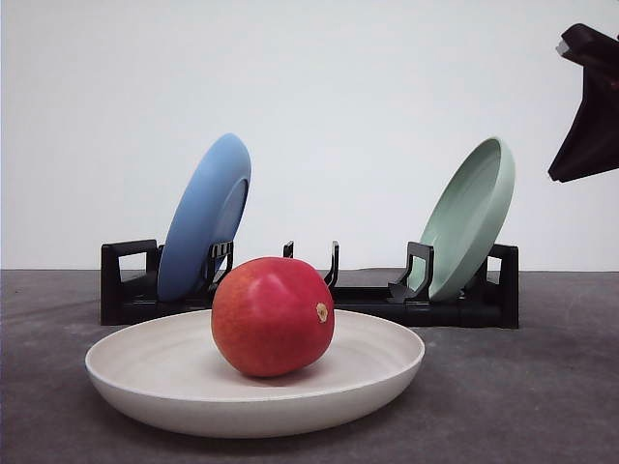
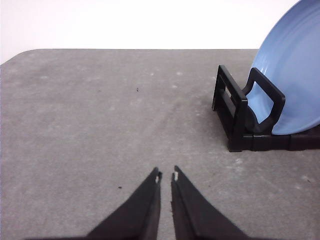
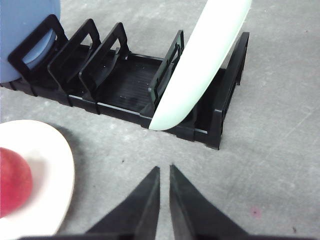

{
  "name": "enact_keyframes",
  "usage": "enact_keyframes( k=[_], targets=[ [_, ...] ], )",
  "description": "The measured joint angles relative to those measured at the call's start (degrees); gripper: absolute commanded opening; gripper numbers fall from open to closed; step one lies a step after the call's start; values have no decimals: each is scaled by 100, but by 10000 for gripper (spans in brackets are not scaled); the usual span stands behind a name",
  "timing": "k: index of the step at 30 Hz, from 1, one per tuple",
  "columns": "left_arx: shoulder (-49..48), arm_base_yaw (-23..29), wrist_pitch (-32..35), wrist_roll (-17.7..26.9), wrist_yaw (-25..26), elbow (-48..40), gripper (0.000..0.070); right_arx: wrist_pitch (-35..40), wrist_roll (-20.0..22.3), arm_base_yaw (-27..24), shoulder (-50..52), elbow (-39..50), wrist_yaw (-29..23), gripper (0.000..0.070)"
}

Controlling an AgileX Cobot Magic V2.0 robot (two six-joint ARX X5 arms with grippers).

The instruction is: Place pomegranate in white plate

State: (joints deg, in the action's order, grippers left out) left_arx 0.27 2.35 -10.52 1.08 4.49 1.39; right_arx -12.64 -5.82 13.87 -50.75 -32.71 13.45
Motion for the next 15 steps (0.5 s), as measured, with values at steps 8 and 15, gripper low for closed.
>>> enact_keyframes(
  k=[8, 15],
  targets=[
    [0, 0, 0, 0, 0, 0, 21, 31, 355, -90, 1089, 81, -25, 28],
    [0, 0, 0, 0, 0, 0, 21, 89, 608, -621, 2616, 1124, -623, 28]
  ],
)
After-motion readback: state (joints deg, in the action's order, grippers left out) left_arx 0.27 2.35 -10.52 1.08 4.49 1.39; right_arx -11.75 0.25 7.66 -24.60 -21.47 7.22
